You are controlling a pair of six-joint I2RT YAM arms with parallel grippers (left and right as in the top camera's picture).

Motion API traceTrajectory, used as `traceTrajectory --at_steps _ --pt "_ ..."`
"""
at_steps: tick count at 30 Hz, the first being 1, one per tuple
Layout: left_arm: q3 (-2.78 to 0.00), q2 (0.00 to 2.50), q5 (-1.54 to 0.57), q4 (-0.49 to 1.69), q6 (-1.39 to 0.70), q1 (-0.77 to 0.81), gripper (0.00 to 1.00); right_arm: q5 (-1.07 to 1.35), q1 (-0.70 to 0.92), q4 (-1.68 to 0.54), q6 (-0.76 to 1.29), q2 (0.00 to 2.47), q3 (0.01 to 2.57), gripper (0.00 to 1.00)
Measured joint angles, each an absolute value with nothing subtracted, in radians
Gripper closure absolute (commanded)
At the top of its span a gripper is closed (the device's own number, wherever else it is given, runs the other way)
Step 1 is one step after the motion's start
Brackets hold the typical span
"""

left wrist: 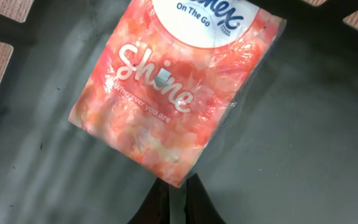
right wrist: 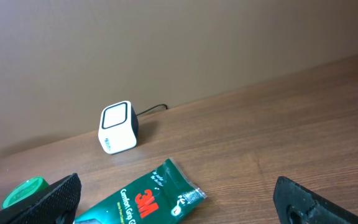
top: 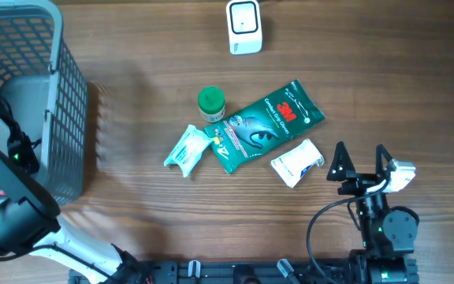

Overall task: Scan the item barcode
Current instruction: 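Reach the left gripper into the basket and grasp the orange Kleenex pack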

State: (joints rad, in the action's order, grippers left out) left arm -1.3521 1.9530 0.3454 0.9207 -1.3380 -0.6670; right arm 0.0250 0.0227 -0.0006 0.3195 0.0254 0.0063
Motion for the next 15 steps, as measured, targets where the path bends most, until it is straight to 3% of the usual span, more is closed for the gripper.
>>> traceTrajectory --at_steps 2,3,4,7,10,12,13,15 --pt "-1.352 1.953 0.345 0.921 -1.333 -0.667 0.96 0.025 0.023 -0.001 0.319 0.025 0.006 0.01" --pt "-1.352 1.953 0.345 0.921 -1.329 -0.667 0.88 0.025 0.023 -0.001 0.319 0.025 0.006 0.00" --pt "-1.352 1.953 0.345 0.920 -1.322 -0.667 0.69 0.025 0.023 -0.001 0.319 0.025 0.006 0.00" --pt "-1.352 1.953 0.342 0.918 -1.298 -0.664 0.38 0.025 0.023 -0.001 0.319 0.025 0.006 0.00" --pt "-1.352 1.952 0.318 0.884 -1.253 -0.662 0.32 0.025 0.023 -0.001 0.319 0.025 0.006 0.00" --pt "-1.359 1.948 0.288 0.855 -1.185 -0.662 0.20 0.025 0.023 -0.001 0.319 0.025 0.006 0.00" --pt "-1.370 1.944 0.274 0.855 -1.151 -0.661 0.09 0.025 0.022 -0.001 0.319 0.025 0.006 0.01" --pt "-1.399 1.929 0.259 0.863 -1.111 -0.660 0.07 0.025 0.023 -0.001 0.319 0.025 0.006 0.00"
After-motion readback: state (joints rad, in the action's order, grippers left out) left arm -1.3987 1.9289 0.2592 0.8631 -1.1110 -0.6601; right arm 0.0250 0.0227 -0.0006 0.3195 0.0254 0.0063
